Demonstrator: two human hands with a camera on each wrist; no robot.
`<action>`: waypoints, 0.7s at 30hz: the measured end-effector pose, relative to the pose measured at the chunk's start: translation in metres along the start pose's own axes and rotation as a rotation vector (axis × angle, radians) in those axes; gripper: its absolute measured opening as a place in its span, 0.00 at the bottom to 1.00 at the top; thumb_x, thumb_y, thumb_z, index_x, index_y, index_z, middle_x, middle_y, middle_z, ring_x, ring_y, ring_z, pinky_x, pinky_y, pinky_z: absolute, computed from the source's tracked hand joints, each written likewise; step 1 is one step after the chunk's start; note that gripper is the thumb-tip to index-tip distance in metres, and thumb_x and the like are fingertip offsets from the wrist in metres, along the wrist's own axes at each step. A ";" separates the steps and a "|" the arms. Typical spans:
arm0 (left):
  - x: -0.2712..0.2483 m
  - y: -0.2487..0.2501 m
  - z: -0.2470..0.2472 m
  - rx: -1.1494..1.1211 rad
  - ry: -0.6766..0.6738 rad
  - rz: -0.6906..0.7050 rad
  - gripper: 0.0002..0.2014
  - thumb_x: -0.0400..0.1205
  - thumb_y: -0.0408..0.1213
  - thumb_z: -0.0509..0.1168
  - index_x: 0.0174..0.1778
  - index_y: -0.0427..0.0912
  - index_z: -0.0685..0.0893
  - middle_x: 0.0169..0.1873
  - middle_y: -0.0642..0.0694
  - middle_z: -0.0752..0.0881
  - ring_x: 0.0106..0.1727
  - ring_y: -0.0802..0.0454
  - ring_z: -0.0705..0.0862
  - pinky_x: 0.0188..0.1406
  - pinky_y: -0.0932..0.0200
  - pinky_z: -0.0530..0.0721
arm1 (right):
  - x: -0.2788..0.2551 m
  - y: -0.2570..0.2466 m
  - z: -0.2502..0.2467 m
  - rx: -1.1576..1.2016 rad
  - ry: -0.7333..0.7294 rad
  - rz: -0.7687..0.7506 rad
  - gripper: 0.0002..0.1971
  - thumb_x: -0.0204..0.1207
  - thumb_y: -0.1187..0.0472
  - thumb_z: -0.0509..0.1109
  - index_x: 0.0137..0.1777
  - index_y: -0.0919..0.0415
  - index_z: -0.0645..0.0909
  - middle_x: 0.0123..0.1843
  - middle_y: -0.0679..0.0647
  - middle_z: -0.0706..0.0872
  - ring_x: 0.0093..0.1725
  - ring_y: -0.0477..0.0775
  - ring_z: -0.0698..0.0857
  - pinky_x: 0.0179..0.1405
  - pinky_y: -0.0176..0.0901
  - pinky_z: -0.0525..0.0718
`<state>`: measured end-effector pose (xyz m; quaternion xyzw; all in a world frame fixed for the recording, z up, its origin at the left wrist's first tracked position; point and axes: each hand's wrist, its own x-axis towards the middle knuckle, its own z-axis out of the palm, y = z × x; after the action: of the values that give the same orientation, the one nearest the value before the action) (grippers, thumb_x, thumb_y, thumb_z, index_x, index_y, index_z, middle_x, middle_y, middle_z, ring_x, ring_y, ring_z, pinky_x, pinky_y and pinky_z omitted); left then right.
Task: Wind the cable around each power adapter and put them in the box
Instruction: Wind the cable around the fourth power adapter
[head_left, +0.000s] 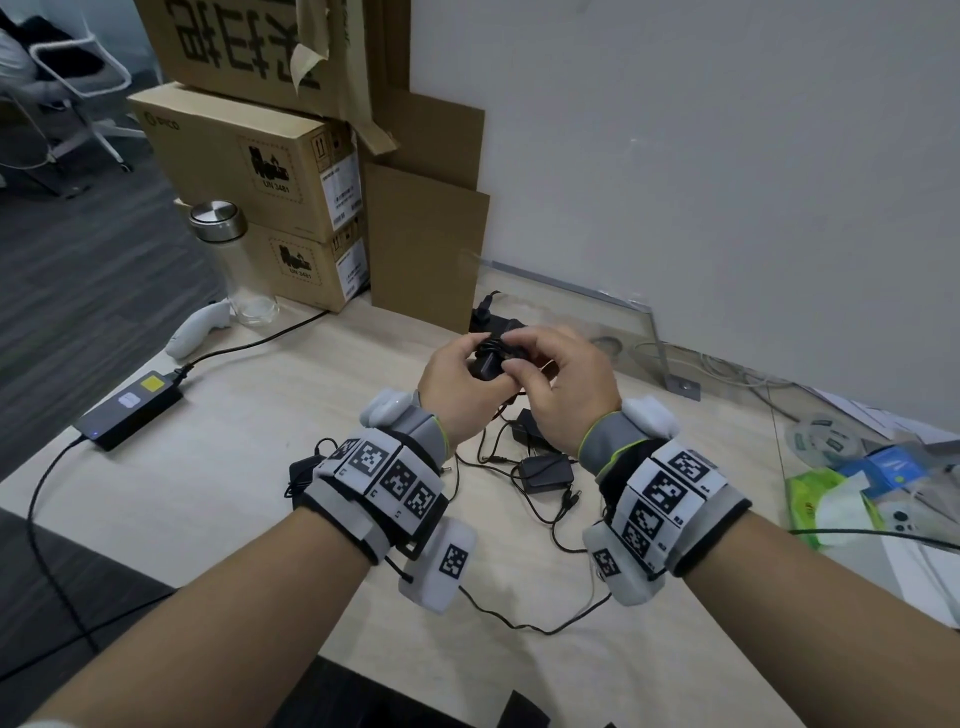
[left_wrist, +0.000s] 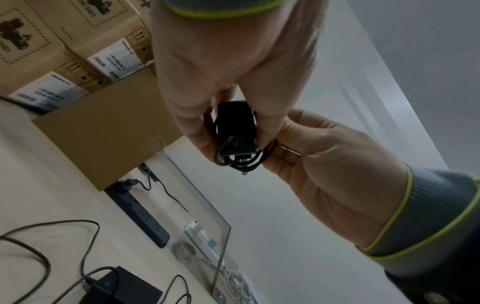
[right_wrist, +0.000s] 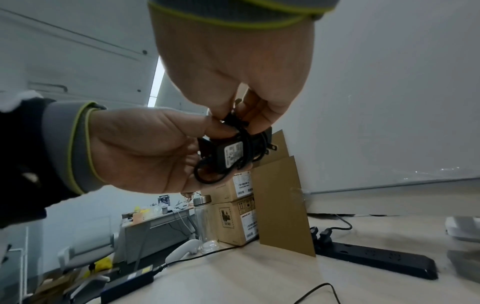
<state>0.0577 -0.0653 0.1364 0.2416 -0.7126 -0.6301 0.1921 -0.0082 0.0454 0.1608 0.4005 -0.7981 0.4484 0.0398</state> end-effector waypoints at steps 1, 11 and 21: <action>0.000 -0.001 -0.001 0.010 -0.005 0.009 0.16 0.65 0.44 0.72 0.50 0.52 0.87 0.37 0.47 0.90 0.39 0.49 0.89 0.46 0.42 0.90 | 0.000 0.001 0.000 -0.011 -0.014 -0.007 0.09 0.73 0.65 0.73 0.51 0.56 0.88 0.43 0.46 0.81 0.42 0.34 0.78 0.46 0.18 0.70; -0.002 -0.034 -0.010 0.227 0.069 -0.025 0.20 0.72 0.44 0.75 0.59 0.54 0.80 0.45 0.54 0.87 0.46 0.54 0.87 0.50 0.53 0.87 | -0.006 -0.001 0.018 0.018 -0.100 0.043 0.05 0.73 0.67 0.70 0.42 0.58 0.85 0.42 0.43 0.83 0.50 0.52 0.78 0.51 0.35 0.74; -0.036 -0.093 -0.037 0.117 0.104 -0.221 0.19 0.72 0.36 0.76 0.56 0.54 0.80 0.41 0.49 0.87 0.41 0.56 0.86 0.38 0.71 0.82 | -0.031 0.006 0.056 0.013 -0.253 0.049 0.05 0.75 0.62 0.73 0.49 0.59 0.88 0.44 0.50 0.86 0.47 0.50 0.81 0.50 0.39 0.77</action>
<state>0.1175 -0.0823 0.0503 0.3614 -0.7063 -0.5915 0.1438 0.0255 0.0236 0.1103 0.4345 -0.8035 0.4000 -0.0748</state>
